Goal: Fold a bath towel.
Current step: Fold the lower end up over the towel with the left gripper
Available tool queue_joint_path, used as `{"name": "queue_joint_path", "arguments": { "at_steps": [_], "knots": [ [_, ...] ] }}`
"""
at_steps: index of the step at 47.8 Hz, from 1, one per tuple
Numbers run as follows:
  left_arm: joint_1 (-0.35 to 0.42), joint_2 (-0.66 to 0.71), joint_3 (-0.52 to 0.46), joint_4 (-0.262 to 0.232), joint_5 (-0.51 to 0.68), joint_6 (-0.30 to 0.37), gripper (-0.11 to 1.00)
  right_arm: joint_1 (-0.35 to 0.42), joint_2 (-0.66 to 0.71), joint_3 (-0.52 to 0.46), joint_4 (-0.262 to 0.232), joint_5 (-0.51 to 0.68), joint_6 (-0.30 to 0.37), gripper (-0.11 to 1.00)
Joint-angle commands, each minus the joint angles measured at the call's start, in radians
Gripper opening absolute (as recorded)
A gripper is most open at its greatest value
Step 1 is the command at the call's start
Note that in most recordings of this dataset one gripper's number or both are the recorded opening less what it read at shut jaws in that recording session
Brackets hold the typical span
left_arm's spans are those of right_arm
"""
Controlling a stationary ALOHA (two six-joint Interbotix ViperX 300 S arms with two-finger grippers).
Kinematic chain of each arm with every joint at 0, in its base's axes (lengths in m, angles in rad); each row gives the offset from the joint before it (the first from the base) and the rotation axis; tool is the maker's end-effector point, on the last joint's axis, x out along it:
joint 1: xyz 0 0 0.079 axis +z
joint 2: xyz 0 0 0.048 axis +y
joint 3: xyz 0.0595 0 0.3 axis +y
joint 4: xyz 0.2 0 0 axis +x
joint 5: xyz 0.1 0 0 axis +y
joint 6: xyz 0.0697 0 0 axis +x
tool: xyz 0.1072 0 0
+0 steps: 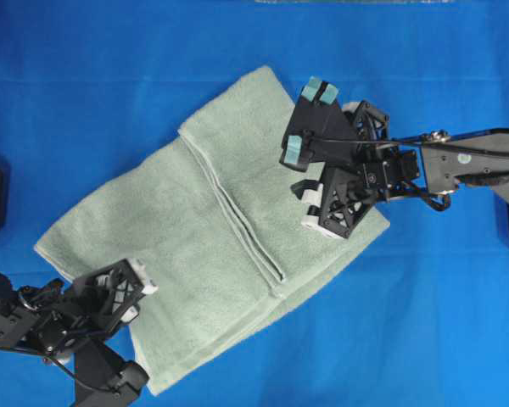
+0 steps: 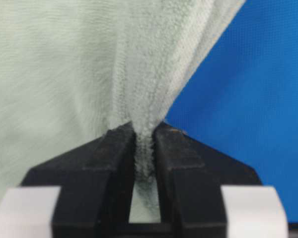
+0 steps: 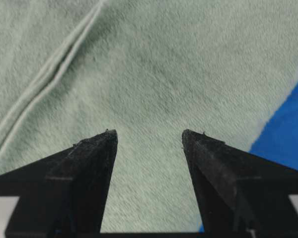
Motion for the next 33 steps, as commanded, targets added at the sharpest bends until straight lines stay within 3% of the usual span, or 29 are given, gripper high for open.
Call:
{"name": "queue_joint_path", "arguments": {
  "at_steps": [1, 4, 8, 13, 16, 26, 33],
  "knots": [
    [0.084, -0.031, -0.094, 0.023, 0.126, 0.071, 0.09, -0.002, -0.044, 0.008, -0.003, 0.012, 0.002, 0.59],
    [0.15, -0.023, -0.143, 0.029, 0.161, 0.179, 0.09, -0.002, -0.072, 0.041, -0.003, 0.026, 0.008, 0.59],
    [0.233, 0.003, -0.209, 0.029, 0.156, 0.38, 0.09, -0.002, -0.118, 0.094, -0.003, 0.04, 0.017, 0.59],
    [0.337, 0.074, -0.328, 0.023, 0.11, 0.646, 0.09, -0.009, -0.201, 0.175, -0.003, 0.06, 0.04, 0.59],
    [0.388, 0.12, -0.403, 0.009, 0.074, 0.762, 0.09, -0.021, -0.256, 0.227, -0.005, 0.071, 0.055, 0.59],
    [0.528, 0.344, -0.672, -0.038, 0.008, 0.991, 0.09, -0.06, -0.445, 0.405, -0.005, 0.075, 0.086, 0.59],
    [0.574, 0.482, -0.804, -0.12, 0.011, 1.032, 0.09, -0.066, -0.514, 0.457, -0.003, 0.072, 0.091, 0.59]
  ]
}}
